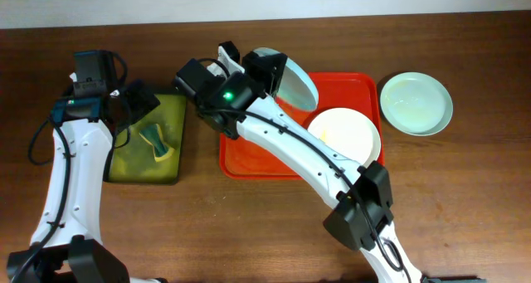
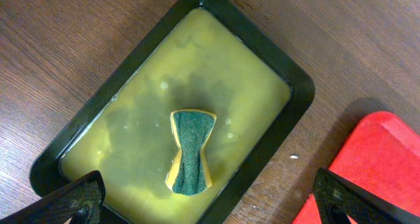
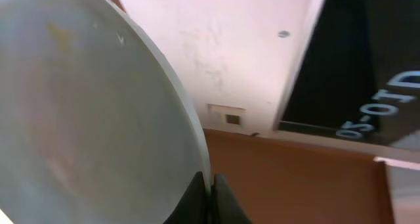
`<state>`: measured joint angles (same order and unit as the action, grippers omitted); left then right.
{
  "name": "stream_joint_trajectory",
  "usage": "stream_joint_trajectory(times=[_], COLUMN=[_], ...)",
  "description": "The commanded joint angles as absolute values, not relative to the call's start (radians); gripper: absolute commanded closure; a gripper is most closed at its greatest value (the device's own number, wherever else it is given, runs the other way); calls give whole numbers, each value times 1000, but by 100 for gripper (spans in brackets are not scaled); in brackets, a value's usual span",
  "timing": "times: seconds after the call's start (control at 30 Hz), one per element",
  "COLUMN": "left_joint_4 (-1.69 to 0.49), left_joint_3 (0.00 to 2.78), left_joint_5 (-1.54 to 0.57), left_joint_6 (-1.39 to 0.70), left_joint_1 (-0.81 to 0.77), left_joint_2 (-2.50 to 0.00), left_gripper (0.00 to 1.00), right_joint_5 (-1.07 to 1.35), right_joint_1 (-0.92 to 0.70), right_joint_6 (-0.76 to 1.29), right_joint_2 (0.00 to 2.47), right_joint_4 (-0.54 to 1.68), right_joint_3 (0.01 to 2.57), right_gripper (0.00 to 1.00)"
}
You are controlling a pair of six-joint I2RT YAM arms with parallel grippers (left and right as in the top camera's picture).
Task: Clean dirty plates on tray and stack at the side
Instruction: 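Lift the plate with the right gripper and stack it on the cleaned plate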
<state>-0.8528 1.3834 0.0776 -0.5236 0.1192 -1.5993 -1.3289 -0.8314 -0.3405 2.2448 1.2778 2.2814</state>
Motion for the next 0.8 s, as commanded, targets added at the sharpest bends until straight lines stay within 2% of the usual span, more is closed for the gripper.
stream_joint_trajectory(times=[0.0,0.1,0.13,0.2,0.23,0.33,0.4,0.47,0.53,0.67,0.77], left_joint_4=[-854,-854,-854,-854,-854,-854,-854,-854,-854,-854,-854], left_joint_3=[1391,1391,1391,1391,1391,1391,1391,1391,1391,1391,1391], left_joint_5=[75,75,75,75,75,74,75,74,75,75,75], left_joint_6=[-522,-522,-522,-522,-522,-522,-522,-522,-522,-522,-522], left_joint_1=[121,121,121,121,121,121,121,121,121,121,121], left_joint_2=[-1599,-1599,-1599,-1599,-1599,-1599,-1599,-1599,-1599,-1599,-1599], left_gripper=[1,1,1,1,1,1,1,1,1,1,1], right_joint_5=[-1438,-1398,-1283,-769,-612,-513,-242,146,342,355,351], right_joint_1=[-837,-836,-831,-748,-669,-467,-266,-30,145,418,506], right_joint_6=[-344,-311,-241,-201,-193,-15,-17,-17,-17,-17,-17], right_joint_2=[2222,2222,2222,2226,2230,2222,2225,2230,2231,2236,2236], right_joint_4=[1275,1285,1292,1285,1297,1326,1374,1387,1389,1384,1332], right_joint_3=[2308,2308,2308,2297,2296,2297,2296,2296,2294,2280,2211], right_gripper=[96,96,96,96,96,96,96,96,96,96,96])
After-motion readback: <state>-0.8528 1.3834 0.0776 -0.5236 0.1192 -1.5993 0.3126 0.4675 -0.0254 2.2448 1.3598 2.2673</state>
